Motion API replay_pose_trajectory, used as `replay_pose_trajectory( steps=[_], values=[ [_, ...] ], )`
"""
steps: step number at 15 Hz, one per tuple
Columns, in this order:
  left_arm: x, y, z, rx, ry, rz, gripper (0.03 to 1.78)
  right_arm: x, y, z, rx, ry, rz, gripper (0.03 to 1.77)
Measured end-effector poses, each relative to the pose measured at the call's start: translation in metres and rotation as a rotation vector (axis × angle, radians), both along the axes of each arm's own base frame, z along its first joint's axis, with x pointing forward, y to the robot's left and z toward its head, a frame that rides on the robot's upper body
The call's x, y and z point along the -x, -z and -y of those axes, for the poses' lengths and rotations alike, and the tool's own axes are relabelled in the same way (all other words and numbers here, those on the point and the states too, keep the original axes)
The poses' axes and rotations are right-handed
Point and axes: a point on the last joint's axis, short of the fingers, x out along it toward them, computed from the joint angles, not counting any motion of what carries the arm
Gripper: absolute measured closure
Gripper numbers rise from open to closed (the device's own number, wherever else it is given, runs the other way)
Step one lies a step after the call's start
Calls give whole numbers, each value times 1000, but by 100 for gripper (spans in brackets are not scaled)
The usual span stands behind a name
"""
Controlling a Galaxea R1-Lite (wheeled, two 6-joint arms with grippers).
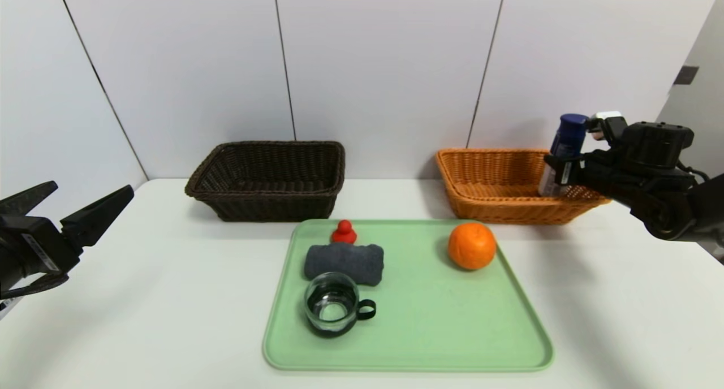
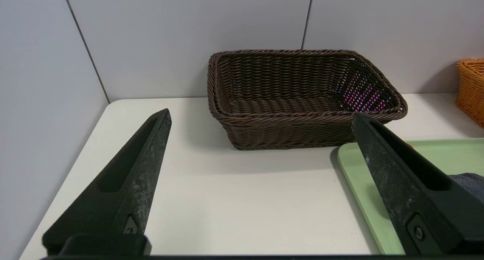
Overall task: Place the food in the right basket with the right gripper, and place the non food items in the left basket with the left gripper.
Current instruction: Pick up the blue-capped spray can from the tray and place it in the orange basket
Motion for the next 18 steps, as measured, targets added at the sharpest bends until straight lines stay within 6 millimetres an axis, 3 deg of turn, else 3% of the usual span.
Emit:
replay_pose_trajectory(
  steps=[14,18],
  values=[
    [1,-1,0,0,1,6,12,-3,-6,-3,10,19,38,100],
    [1,-2,0,-1,2,10,12,-2,-6,-4,11,25,39,66]
  ],
)
